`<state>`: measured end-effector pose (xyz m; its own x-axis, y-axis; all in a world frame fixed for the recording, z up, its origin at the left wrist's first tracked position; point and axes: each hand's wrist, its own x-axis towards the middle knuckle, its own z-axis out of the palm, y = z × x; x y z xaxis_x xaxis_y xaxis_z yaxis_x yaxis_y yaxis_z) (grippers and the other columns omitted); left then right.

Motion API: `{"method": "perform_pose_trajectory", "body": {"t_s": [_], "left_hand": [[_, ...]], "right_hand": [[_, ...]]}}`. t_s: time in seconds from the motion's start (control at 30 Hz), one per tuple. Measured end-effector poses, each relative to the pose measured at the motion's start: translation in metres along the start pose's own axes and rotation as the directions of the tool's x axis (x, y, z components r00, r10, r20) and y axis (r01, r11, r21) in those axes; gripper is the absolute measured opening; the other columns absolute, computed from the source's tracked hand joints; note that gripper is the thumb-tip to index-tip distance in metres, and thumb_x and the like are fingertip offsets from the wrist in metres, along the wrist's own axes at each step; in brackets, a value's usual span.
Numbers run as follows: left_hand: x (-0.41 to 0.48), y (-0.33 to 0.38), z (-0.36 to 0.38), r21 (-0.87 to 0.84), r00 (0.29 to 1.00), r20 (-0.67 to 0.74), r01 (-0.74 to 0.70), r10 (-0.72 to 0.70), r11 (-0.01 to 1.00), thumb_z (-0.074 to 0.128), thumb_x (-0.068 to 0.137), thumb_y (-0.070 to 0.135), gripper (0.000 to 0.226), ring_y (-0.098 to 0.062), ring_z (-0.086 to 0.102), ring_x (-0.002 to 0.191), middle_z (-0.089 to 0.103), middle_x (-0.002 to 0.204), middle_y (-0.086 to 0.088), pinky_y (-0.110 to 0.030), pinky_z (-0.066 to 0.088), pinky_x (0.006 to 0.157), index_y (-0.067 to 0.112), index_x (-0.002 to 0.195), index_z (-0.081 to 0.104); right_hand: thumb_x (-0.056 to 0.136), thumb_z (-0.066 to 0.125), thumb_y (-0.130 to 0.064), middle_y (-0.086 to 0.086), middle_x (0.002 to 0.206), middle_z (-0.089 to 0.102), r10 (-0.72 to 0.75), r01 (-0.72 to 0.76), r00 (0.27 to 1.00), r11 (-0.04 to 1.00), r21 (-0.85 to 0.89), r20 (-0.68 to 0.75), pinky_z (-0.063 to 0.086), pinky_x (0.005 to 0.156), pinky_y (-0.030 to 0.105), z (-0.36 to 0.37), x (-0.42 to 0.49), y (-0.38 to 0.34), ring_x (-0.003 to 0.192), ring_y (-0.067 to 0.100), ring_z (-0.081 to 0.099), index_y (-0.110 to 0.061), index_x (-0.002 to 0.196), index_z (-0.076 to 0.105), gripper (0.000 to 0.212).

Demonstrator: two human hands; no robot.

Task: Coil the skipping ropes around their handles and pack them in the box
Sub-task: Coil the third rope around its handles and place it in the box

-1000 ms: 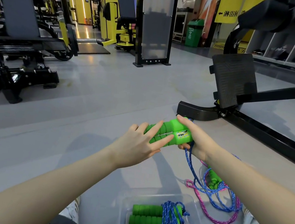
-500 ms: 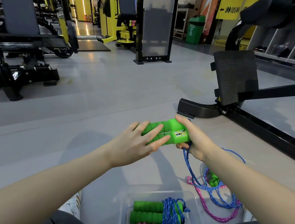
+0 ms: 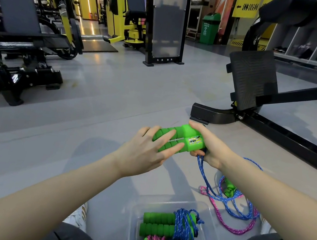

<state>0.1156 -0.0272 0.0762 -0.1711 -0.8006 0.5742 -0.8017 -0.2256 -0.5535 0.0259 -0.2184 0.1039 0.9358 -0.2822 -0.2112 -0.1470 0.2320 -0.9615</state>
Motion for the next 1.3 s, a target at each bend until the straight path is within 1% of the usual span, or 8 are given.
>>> {"method": "perform_pose_trajectory", "body": {"t_s": [0.3, 0.47, 0.57, 0.7, 0.9, 1.1, 1.2, 1.3], "left_hand": [[-0.005, 0.001, 0.004, 0.004, 0.999, 0.016, -0.028, 0.028, 1.0, 0.046, 0.089, 0.02, 0.047, -0.034, 0.06, 0.081, 0.039, 0.129, -0.013, -0.033, 0.047, 0.057, 0.022, 0.135, 0.039], [-0.004, -0.018, -0.001, 0.021, 1.0, 0.005, 0.029, -0.029, 0.999, 0.049, 0.088, 0.015, 0.049, -0.035, 0.059, 0.081, 0.042, 0.13, -0.016, -0.034, 0.047, 0.059, 0.022, 0.135, 0.039], [0.0, -0.032, -0.004, 0.091, 0.98, 0.001, 0.196, -0.197, 0.976, 0.049, 0.087, 0.018, 0.045, -0.033, 0.059, 0.076, 0.058, 0.122, -0.017, -0.032, 0.042, 0.055, 0.022, 0.131, 0.044], [-0.009, -0.059, -0.005, 0.215, 0.958, -0.031, 0.285, -0.286, 0.934, 0.06, 0.084, 0.015, 0.046, -0.032, 0.059, 0.074, 0.062, 0.118, -0.018, -0.031, 0.039, 0.055, 0.019, 0.129, 0.051], [-0.03, -0.076, -0.018, 0.313, 0.976, 0.02, 0.2, -0.217, 0.929, 0.068, 0.073, 0.007, 0.058, -0.032, 0.057, 0.074, 0.061, 0.12, -0.017, -0.03, 0.037, 0.055, 0.018, 0.129, 0.053], [-0.03, -0.08, -0.019, 0.333, 0.967, 0.042, 0.223, -0.251, 0.916, 0.068, 0.07, 0.005, 0.058, -0.031, 0.054, 0.073, 0.061, 0.119, -0.018, -0.03, 0.032, 0.055, 0.017, 0.127, 0.059], [-0.028, -0.08, -0.022, 0.334, 0.965, 0.05, 0.225, -0.256, 0.915, 0.069, 0.071, 0.005, 0.056, -0.031, 0.055, 0.072, 0.062, 0.118, -0.019, -0.03, 0.03, 0.055, 0.016, 0.126, 0.061], [-0.03, -0.079, -0.027, 0.32, 0.964, 0.049, 0.233, -0.262, 0.918, 0.069, 0.072, 0.006, 0.056, -0.032, 0.056, 0.074, 0.061, 0.119, -0.018, -0.03, 0.032, 0.055, 0.017, 0.127, 0.06]], "right_hand": [[0.08, 0.06, -0.051, 0.0, 0.051, 0.043, 0.028, -0.027, 0.999, 0.999, -0.022, 0.039, 0.022, 0.037, 0.019, 0.001, -0.002, 0.001, 0.034, 0.011, 0.021, -0.018, 0.064, 0.053, 0.037], [0.085, 0.024, -0.074, 0.007, 0.063, 0.048, -0.021, 0.019, 0.999, 0.998, 0.062, 0.044, 0.021, 0.049, 0.026, -0.011, 0.003, -0.002, 0.037, 0.016, 0.021, -0.015, 0.093, 0.058, 0.069], [0.094, 0.021, -0.061, 0.012, 0.065, 0.057, -0.122, 0.105, 0.991, 0.958, -0.267, -0.048, 0.028, 0.047, 0.027, -0.014, 0.001, 0.001, 0.03, 0.015, 0.026, -0.011, 0.102, 0.061, 0.064], [0.094, 0.051, -0.027, 0.007, 0.055, 0.05, -0.126, 0.133, 0.99, 0.71, -0.692, 0.061, 0.035, 0.041, 0.018, -0.019, -0.002, 0.003, 0.038, 0.01, 0.039, -0.007, 0.089, 0.059, 0.023], [0.097, 0.036, -0.028, 0.016, 0.107, 0.064, -0.127, -0.219, 0.971, -0.111, -0.969, -0.205, 0.039, 0.073, 0.03, -0.054, 0.014, -0.009, 0.1, 0.03, 0.06, -0.013, 0.101, 0.061, 0.029], [0.092, 0.035, -0.007, 0.016, 0.068, 0.062, -0.473, 0.126, 0.865, 0.528, -0.84, -0.168, 0.042, 0.039, 0.016, -0.007, 0.029, -0.094, 0.034, 0.007, 0.053, -0.005, 0.088, 0.057, 0.022], [0.093, 0.037, -0.004, 0.013, 0.082, 0.059, -0.66, 0.366, 0.746, 0.516, -0.774, -0.088, 0.053, 0.064, 0.032, 0.028, 0.029, -0.142, 0.062, 0.021, 0.059, -0.002, 0.095, 0.06, 0.024], [0.089, 0.042, -0.005, 0.012, 0.096, 0.06, -0.711, 0.245, 0.702, 0.284, -0.927, -0.032, 0.047, 0.081, 0.041, 0.033, 0.03, -0.163, 0.091, 0.032, 0.057, -0.006, 0.093, 0.059, 0.018]]}}
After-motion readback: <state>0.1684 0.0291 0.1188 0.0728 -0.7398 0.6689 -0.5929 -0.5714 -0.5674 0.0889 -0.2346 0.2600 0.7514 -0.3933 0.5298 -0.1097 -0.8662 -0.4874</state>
